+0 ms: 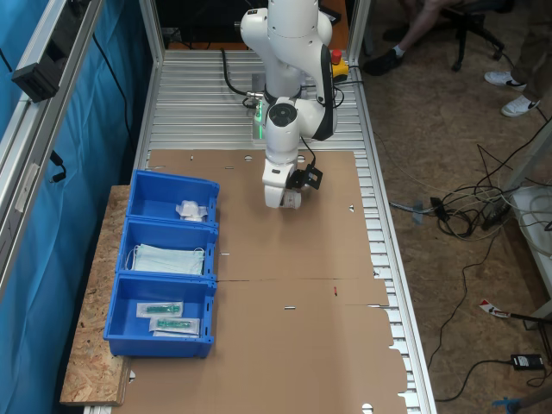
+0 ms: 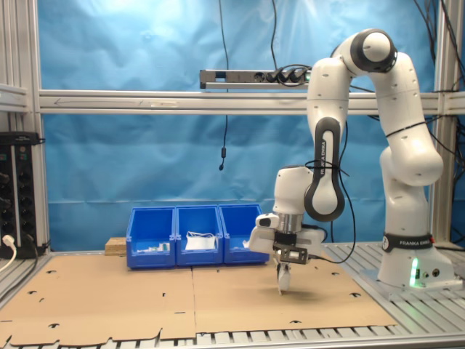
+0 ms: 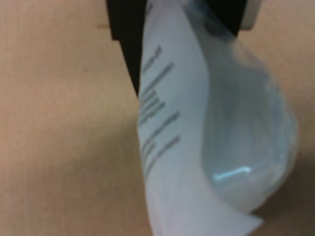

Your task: Pick and place sorting task of medical equipment.

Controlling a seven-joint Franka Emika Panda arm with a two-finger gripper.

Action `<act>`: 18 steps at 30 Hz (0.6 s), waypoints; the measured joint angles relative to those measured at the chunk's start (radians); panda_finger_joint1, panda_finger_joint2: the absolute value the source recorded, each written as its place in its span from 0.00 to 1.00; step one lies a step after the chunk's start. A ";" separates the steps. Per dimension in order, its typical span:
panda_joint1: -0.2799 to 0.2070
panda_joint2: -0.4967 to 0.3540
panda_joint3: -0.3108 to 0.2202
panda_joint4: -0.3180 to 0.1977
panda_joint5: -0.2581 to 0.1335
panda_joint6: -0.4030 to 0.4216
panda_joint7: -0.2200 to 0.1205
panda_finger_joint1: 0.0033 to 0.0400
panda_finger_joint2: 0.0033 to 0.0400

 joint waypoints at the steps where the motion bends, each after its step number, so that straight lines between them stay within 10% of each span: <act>1: 0.000 0.000 0.000 0.000 0.000 0.000 0.000 0.09 0.09; 18: 0.000 -0.160 0.003 -0.001 0.000 -0.096 0.000 0.03 0.03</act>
